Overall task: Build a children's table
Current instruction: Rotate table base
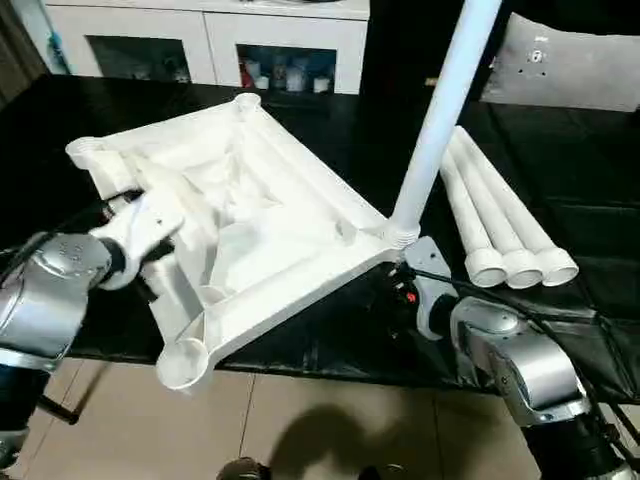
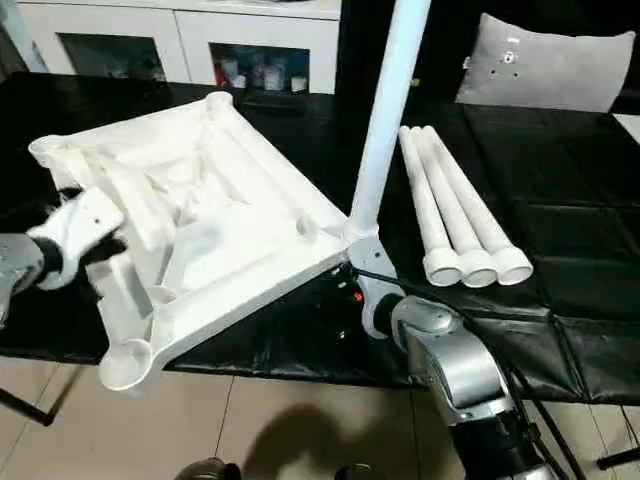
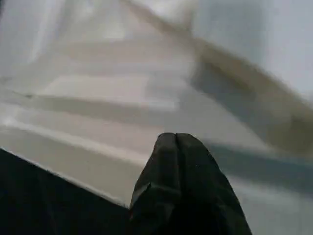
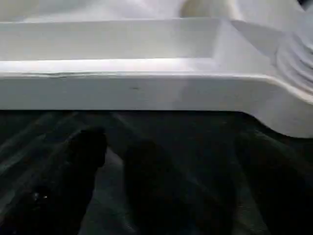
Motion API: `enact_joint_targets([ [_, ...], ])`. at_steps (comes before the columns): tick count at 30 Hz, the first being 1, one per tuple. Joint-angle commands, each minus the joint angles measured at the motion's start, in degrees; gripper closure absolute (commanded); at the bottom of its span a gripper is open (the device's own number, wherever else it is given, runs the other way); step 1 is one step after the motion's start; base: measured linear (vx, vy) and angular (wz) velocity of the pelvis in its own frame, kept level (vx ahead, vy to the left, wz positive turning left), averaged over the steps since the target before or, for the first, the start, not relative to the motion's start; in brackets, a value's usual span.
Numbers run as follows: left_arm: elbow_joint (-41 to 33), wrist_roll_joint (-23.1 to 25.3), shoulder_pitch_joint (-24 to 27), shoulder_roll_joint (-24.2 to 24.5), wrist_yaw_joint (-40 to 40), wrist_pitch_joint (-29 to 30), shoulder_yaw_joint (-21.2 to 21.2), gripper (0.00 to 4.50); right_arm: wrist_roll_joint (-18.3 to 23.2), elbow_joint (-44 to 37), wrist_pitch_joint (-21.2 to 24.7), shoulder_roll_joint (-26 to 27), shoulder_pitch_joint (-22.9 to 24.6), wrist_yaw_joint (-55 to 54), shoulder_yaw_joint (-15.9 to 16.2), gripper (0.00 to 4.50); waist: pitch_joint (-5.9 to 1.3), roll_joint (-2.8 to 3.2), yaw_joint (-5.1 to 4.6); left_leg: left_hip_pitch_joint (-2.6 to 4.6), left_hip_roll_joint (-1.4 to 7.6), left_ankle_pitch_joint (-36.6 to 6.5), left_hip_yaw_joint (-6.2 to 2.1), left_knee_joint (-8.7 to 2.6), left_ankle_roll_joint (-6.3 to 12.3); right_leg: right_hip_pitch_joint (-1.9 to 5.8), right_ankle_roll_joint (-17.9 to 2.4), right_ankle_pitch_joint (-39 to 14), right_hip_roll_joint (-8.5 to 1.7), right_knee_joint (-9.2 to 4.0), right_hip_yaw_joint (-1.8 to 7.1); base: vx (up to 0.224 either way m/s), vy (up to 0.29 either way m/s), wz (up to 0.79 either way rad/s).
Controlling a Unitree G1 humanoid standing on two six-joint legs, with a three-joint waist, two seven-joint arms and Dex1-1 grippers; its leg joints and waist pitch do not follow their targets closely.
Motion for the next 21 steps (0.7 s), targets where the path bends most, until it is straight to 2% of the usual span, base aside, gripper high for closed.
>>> enact_joint_targets([
  [1,-2.43,1.17,0.92,2.04,-2.32,1.8,-1.82,4.47,-0.41,2.22,-1.9,0.52,-1.63,-0.74,-1.09,0.0,-3.72,0.6,0.05,1.03,2.19,-11.9,-0.94,-4.34,-1.72,2.72,-9.91,-13.03,-4.2,-3.87,2.7,0.0,0.0,0.0],
  [5,-2.6,1.22,0.72,2.94,-2.58,2.94,-2.9,4.47,-1.03,5.22,-3.57,1.13,-3.14,0.29,-0.41,0.0,-3.71,0.64,0.28,1.37,2.2,-13.01,-0.83,-4.3,-1.83,2.55,-9.8,-14.02,-4.08,-3.97,2.67,0.0,0.0,0.0],
  [13,-4.13,-2.55,1.18,0.76,-6.78,2.43,-5.13,4.47,-2.65,12.81,-6.91,2.56,-6.82,-0.72,0.45,0.0,-3.88,0.4,0.28,0.97,2.03,-11.18,-0.81,-4.23,-1.73,2.99,-10.66,-12.12,-4.12,-3.69,2.63,0.0,0.0,0.0],
  [14,-4.21,-3.03,1.13,0.51,-7.41,2.32,-5.72,4.47,-2.97,14.05,-7.39,2.74,-7.4,-0.8,0.55,0.0,-3.95,0.69,0.34,1.03,2.04,-11.21,-0.84,-4.15,-1.82,2.98,-10.65,-12.0,-4.15,-3.6,2.64,0.0,0.0,0.0],
  [16,-4.3,-3.83,1.23,0.16,-8.69,1.73,-6.65,4.47,-3.11,15.71,-7.98,3.22,-8.28,-1.08,0.41,0.0,-3.76,0.5,0.06,0.94,1.94,-12.74,-0.86,-4.31,-1.93,3.02,-10.51,-14.05,-4.1,-3.86,2.59,0.0,0.0,0.0],
  [17,-4.15,-4.6,1.23,-0.43,-9.9,0.17,-7.69,4.47,-3.34,17.75,-8.76,3.79,-9.41,-1.42,0.22,0.0,-3.83,0.53,0.13,0.99,1.95,-12.96,-0.9,-4.3,-2.03,3.11,-10.24,-14.82,-4.16,-3.91,2.56,0.0,0.0,0.0],
  [18,-4.15,-4.6,1.23,-0.43,-9.9,0.17,-7.69,4.47,-3.34,17.75,-8.76,3.79,-9.41,-1.42,0.22,0.0,-3.78,0.67,0.05,1.16,2.0,-13.61,-0.88,-4.28,-2.15,2.84,-10.09,-15.97,-4.22,-4.1,2.64,0.0,0.0,0.0],
  [20,-3.8,-5.9,0.79,-2.16,-11.65,-2.5,-9.25,4.47,-3.63,21.2,-10.25,4.74,-11.33,-1.93,-0.15,0.0,-3.83,0.53,0.04,1.23,2.02,-13.8,-0.86,-4.25,-2.16,2.83,-10.0,-16.11,-4.17,-4.15,2.67,0.0,0.0,0.0],
  [21,-3.91,-6.48,0.6,-2.81,-12.32,-2.87,-9.63,4.47,-3.78,22.23,-10.83,5.0,-11.87,-2.08,-0.2,0.0,-3.88,0.65,0.2,1.46,2.06,-13.7,-0.78,-4.19,-2.24,2.69,-10.36,-15.8,-4.19,-4.16,2.66,0.0,0.0,0.0],
])
